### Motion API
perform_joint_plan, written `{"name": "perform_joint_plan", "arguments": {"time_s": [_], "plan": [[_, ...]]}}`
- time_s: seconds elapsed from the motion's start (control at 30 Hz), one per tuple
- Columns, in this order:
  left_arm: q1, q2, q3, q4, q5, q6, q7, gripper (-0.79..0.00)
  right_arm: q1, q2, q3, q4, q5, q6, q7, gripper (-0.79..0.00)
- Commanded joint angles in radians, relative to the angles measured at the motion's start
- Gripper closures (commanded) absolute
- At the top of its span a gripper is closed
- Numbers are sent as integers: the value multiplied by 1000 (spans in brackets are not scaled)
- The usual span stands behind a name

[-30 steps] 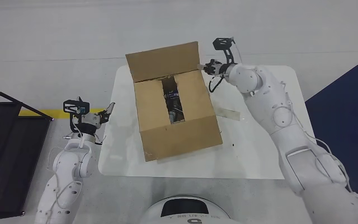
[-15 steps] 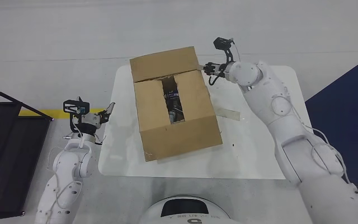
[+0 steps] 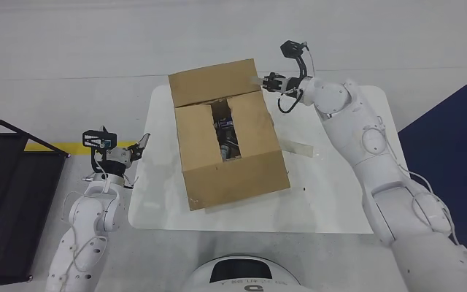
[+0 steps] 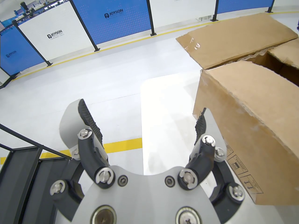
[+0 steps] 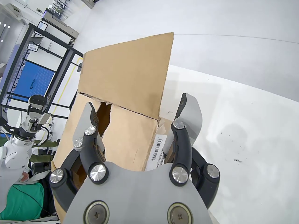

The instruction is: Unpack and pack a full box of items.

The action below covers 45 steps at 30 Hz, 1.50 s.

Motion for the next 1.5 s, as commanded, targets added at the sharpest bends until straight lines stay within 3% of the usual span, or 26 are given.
{"name": "perform_joint_plan", "arguments": {"time_s": [0.0,0.13,0.17,0.2,0.3,0.37,0.53,0.73,1.1,1.47], "plan": [[0,0,0,0,0,0,0,-785,0,0,0,0,0,0,0,-616],[0,0,0,0,0,0,0,-785,0,0,0,0,0,0,0,-616],[0,0,0,0,0,0,0,-785,-4,0,3,-11,11,-11,-8,-785],[0,0,0,0,0,0,0,-785,-18,0,10,-28,32,-34,-22,-785],[0,0,0,0,0,0,0,-785,-100,13,65,-124,164,-246,-53,-785],[0,0,0,0,0,0,0,-785,-138,19,83,-166,257,-322,-13,-785],[-1,-1,14,18,36,-8,6,-785,-133,6,33,-185,488,-234,233,-785],[-8,-6,68,85,111,-5,20,-785,-52,-42,-109,-112,516,-65,388,-785],[-72,-19,156,179,144,-29,20,-785,18,-113,-223,5,602,-5,480,-785],[-124,-37,254,197,159,-11,34,-785,56,-176,-293,112,668,13,553,-785]]}}
